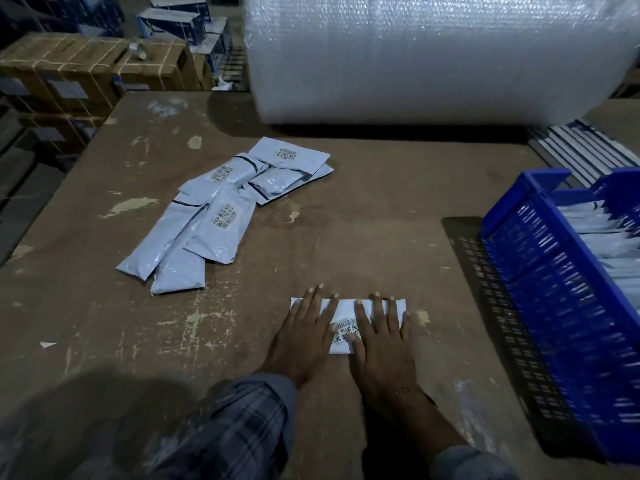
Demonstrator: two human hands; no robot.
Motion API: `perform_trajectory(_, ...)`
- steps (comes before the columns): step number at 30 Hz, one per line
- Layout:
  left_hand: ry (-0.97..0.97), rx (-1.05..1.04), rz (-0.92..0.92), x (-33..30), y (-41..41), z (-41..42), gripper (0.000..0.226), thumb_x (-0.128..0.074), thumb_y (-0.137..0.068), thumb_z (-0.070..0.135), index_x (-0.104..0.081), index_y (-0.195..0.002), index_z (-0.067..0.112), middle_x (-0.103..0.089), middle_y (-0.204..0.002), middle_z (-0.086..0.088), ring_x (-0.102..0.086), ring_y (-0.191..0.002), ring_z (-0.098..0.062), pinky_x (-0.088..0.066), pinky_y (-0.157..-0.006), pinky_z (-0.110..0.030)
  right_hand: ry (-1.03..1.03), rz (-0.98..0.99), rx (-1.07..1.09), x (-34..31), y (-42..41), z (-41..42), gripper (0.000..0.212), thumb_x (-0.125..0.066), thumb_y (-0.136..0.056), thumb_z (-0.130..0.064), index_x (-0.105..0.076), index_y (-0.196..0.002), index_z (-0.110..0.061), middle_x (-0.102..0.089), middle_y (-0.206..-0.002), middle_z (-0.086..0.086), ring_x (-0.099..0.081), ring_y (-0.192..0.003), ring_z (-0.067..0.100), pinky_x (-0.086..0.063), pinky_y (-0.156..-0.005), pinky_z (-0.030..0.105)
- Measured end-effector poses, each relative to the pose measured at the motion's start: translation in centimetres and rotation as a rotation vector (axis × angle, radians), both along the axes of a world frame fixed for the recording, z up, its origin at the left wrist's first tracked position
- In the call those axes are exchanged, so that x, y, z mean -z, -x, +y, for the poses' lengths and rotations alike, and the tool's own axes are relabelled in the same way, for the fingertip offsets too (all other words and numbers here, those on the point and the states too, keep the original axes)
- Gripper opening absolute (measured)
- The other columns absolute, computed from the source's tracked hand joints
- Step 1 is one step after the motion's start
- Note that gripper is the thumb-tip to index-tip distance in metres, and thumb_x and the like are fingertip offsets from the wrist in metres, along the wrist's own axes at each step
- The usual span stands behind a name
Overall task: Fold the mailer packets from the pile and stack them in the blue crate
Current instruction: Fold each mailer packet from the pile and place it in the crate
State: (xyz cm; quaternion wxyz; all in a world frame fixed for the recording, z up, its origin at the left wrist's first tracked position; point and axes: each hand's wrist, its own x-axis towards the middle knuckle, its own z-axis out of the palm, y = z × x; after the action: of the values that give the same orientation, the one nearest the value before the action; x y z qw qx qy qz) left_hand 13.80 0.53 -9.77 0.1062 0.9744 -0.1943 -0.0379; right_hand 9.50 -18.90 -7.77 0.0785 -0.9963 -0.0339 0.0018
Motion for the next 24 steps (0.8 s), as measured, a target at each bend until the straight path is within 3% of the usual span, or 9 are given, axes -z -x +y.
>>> perform_trajectory(3,-0.006,0.009,-0.024,0.0,-0.1,0.1,0.06,-0.011,-0.113,0.049,-0.007,-0.17,0.029,-0.001,-0.178,-0.008,-0.004,-0.164,-0.027,-0.017,-0.131,-0.045,-0.012,0.008,0.002,-0.1,-0.2,-0.1,0.064,-0.029,-0.106,-0.047,-0.019,-0.166,-0.028,-0.008,-0.174,0.003,0.001,-0.161,0.028,-0.006,-0.127,0.059)
perform_trajectory(15,-0.028,-0.056,-0.025,0.1,0.0,-0.6,0.061,-0.008,-0.112,0.051,-0.004,-0.17,0.033,0.002,-0.178,-0.009,0.002,-0.164,-0.029,-0.017,-0.13,-0.052,0.007,0.004,-0.041,1.0,-1.3,-0.4,0.067,-0.037,-0.103,-0.039,-0.019,-0.166,-0.023,-0.007,-0.174,0.008,0.0,-0.161,0.032,-0.008,-0.128,0.059)
perform_trajectory(20,-0.047,-0.035,-0.04,0.0,-0.1,-0.6,0.062,-0.015,-0.112,0.05,-0.002,-0.17,0.032,0.002,-0.178,-0.012,0.0,-0.164,-0.032,-0.016,-0.131,-0.053,-0.017,-0.019,-0.04,0.9,0.9,0.2,0.065,-0.028,-0.105,-0.038,-0.016,-0.166,-0.017,-0.007,-0.174,0.009,0.002,-0.161,0.033,-0.012,-0.128,0.054)
perform_trajectory(24,-0.105,0.069,-0.083,0.4,0.0,-0.8,0.065,-0.026,-0.112,0.046,-0.008,-0.171,0.022,-0.003,-0.177,-0.013,-0.007,-0.163,-0.037,-0.017,-0.128,-0.06,-0.01,0.016,-0.112,1.1,-1.8,-1.5,0.06,-0.024,-0.107,-0.038,-0.026,-0.164,-0.018,-0.015,-0.172,0.007,-0.014,-0.16,0.031,-0.016,-0.128,0.049)
